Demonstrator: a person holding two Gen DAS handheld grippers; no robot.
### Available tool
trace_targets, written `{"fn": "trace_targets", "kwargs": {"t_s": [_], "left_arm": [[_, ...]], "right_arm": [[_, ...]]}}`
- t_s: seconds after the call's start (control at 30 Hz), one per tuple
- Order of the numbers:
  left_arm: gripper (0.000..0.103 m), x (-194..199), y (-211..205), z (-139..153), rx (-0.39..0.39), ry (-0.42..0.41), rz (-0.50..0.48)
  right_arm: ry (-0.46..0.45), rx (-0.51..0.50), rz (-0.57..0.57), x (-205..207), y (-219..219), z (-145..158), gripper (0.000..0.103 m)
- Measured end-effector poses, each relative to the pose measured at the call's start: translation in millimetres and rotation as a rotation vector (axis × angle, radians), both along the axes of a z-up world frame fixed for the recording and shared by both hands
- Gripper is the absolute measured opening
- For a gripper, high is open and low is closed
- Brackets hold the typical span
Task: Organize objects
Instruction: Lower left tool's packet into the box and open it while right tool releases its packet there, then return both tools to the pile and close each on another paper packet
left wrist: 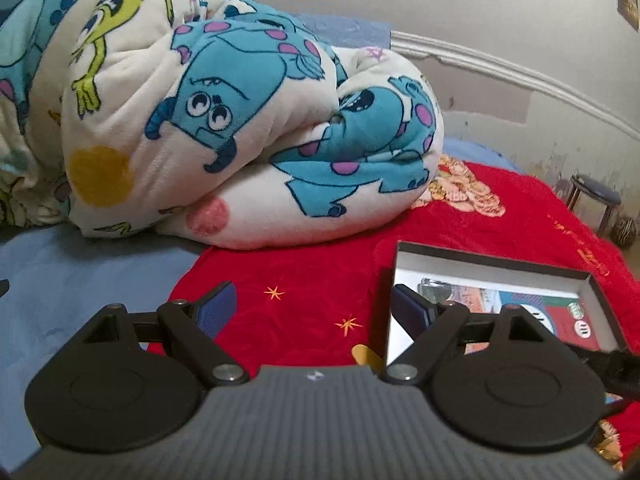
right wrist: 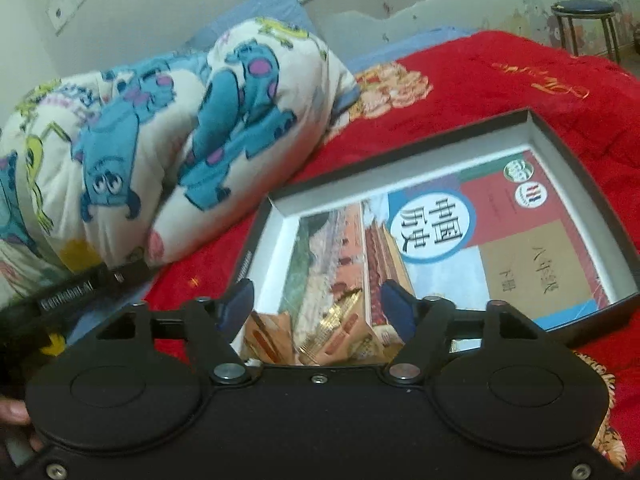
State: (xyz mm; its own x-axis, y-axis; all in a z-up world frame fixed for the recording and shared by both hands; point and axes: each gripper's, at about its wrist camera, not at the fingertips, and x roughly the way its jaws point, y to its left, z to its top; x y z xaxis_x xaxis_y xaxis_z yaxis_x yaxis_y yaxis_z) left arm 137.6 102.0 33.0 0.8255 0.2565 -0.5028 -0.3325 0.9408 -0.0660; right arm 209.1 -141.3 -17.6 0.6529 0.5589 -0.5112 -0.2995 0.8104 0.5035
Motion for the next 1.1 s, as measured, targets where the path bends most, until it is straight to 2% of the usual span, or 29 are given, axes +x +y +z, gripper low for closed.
{"fn": "trace_targets", "kwargs": {"t_s": [0.13, 0.23, 0.57, 0.8, 1.1], "left_arm": [[0.092, -9, -7, 5, -0.053, -0.034, -0.030], [0.093, -13, -17, 7, -0.078, -0.047, -0.068], [0.094, -23, -59, 10, -0.043, -0.076, -0.205], [0.094, -28, -75, 9, -0.025, -0.072, -0.277], [0.094, -33, -85, 7, -0.024, -0.091, -0.311]], "right_arm": [[-0.058, 0.041, -0.027, -21, -15, 24, 0.079], [-0.103, 0.043, -0.064, -40, -32, 39, 0.080], [-0.143, 0.030, -0.185, -73, -83, 64, 0.080], [-0.144, -0.014, -0.220, -83, -94, 65, 0.080], [-0.112, 0.027, -0.266, -89, -108, 57, 0.080]]}}
